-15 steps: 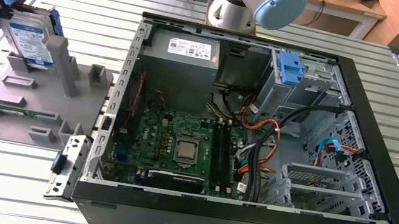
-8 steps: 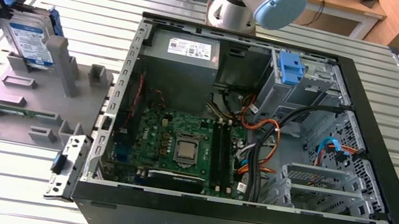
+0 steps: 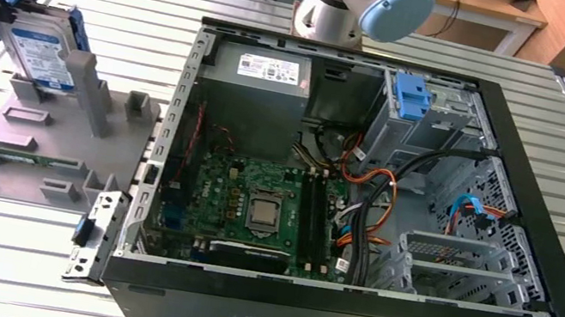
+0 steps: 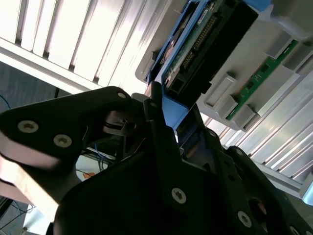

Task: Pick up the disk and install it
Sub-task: 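Pick up the disk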

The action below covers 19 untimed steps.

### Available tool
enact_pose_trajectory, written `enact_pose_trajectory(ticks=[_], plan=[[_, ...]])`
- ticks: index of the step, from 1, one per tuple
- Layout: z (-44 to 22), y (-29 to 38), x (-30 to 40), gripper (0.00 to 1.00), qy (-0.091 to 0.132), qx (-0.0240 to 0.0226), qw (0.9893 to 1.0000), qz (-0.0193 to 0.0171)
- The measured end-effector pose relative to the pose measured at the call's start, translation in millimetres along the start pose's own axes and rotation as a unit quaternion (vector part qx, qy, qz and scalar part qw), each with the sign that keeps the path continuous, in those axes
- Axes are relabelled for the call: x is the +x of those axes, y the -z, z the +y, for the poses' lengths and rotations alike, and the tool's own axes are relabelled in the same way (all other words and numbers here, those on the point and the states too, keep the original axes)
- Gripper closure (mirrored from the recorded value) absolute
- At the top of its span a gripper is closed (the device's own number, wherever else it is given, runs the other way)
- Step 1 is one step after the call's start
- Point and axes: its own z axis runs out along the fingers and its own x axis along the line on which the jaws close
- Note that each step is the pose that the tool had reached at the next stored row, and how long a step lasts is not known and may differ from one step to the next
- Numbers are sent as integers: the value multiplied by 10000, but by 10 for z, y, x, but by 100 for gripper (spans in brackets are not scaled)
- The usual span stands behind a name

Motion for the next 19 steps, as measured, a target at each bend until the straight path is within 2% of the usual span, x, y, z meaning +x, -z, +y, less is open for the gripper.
enact_pose_trajectory(ticks=[15,19], plan=[[1,332,-9,64,0,0,10000,0],[2,358,-10,64,0,1,10000,-1]])
